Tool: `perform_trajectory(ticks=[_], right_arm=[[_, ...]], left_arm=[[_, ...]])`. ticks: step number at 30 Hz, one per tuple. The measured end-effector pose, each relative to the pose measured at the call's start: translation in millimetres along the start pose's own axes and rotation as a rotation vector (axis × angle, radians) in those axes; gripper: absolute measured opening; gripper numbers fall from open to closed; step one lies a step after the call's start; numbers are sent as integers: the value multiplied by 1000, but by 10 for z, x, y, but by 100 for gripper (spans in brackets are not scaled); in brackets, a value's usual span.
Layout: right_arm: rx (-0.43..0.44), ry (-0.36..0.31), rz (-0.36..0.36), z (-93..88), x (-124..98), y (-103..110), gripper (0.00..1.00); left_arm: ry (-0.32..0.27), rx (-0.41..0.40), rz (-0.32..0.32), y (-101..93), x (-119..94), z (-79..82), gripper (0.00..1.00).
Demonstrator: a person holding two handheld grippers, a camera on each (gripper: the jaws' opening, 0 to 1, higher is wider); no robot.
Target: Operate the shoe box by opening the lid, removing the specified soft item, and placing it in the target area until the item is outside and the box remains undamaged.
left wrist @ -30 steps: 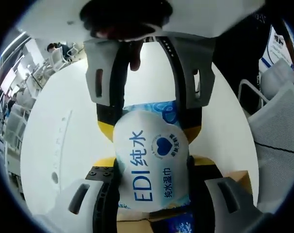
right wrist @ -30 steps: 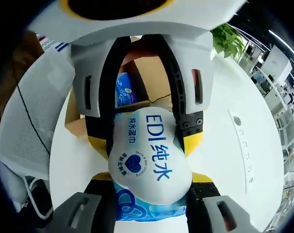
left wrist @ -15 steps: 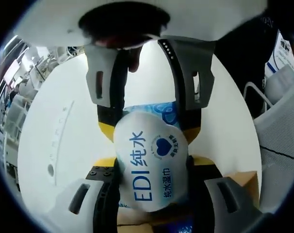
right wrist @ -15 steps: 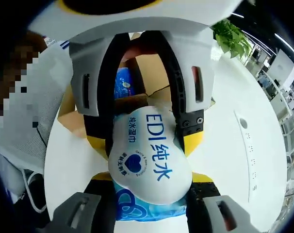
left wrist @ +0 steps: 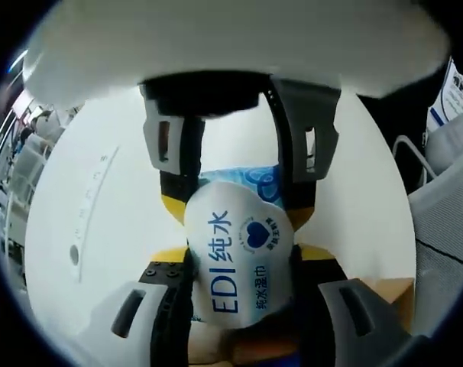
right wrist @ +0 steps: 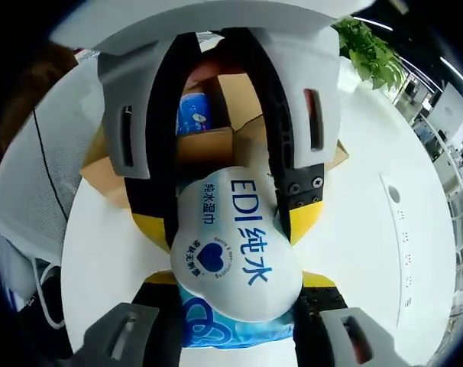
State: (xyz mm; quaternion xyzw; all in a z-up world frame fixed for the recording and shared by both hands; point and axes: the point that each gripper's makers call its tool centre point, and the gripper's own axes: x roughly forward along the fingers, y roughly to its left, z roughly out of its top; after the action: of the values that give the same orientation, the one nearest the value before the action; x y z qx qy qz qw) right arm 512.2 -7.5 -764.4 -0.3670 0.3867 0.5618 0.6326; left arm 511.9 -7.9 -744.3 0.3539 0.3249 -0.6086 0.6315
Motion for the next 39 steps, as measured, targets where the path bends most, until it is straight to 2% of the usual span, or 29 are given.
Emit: perform_trajectory(ticks=[8,24,29,31,39], right_arm=[[-6,-7,-1,3,65,-5,54],[-49,5,-14,-87,125,4,56],[-3,-7,-47,-94,129,35,56],[33,-22,-66,-96,127,50,56],[114,-43,-113,-110,121,131,56]], left_arm=[[13,-2,5,8,28,-54,51],[27,-6,39,-9,79,-32,52],[31,18,34,-26,82,-34,52],[35,64,23,-61,83,-33,52],[35,149,-13,-138,89,-20,52]])
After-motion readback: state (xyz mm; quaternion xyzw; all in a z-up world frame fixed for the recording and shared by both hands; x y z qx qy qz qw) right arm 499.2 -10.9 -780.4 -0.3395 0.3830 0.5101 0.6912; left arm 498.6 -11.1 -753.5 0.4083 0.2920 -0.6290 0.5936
